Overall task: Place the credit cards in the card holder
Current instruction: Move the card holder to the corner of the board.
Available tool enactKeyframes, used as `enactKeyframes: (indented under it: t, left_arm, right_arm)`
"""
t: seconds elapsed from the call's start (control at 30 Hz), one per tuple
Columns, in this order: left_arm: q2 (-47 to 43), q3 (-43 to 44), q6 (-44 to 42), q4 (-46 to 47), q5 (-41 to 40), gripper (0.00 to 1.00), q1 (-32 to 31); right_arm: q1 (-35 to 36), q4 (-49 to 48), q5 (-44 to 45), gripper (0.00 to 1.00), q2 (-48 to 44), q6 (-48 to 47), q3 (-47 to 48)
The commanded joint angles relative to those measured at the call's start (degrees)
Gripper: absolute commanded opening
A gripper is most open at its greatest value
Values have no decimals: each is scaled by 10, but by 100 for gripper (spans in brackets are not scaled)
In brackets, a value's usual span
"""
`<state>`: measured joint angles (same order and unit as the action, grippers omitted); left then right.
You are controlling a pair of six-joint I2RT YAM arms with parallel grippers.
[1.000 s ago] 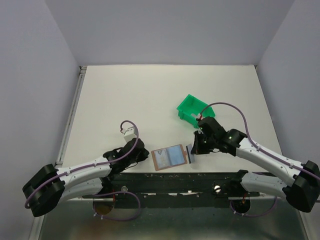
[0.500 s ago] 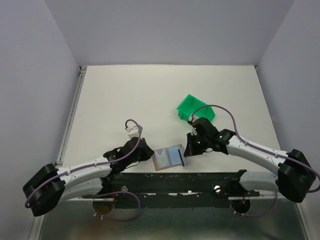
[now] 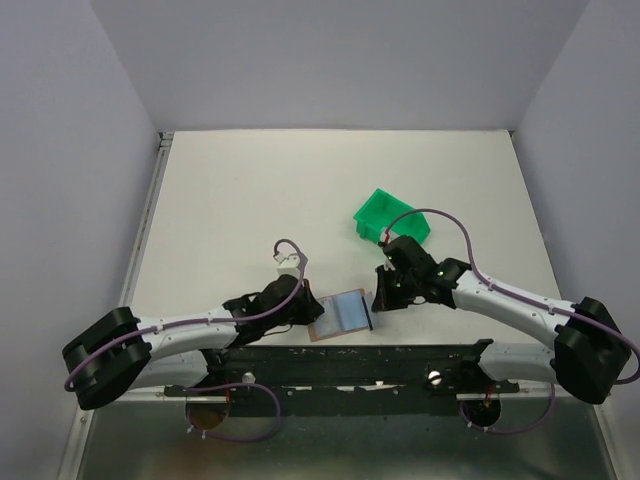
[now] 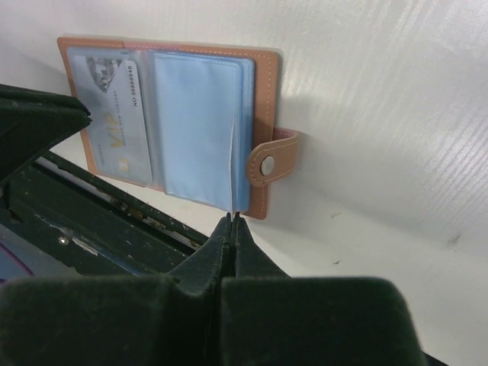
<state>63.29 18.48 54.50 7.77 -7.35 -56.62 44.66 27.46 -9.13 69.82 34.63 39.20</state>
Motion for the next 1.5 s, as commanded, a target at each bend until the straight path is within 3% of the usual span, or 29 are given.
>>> enactKeyframes:
  t: [0.0,0.73,0.93,1.17,1.47]
  left_arm:
    - [37,21,-6,37,17,0,-16]
    - [111,28,10,77,34,0,-34]
    - [115,30,10,78,35,0,-34]
    - [116,31,8,75,35,0,-34]
    - [125,38,7,76,38,0,-34]
  right_arm:
    - [2,20,26,0,0,0,-5]
    - [3,-21,-34,0,44,14,-10]
    - [2,-8,-25,0,35,13,-1]
    - [3,59,48,0,-26,11,16]
    - [4,36,-11,0,-29,11,24]
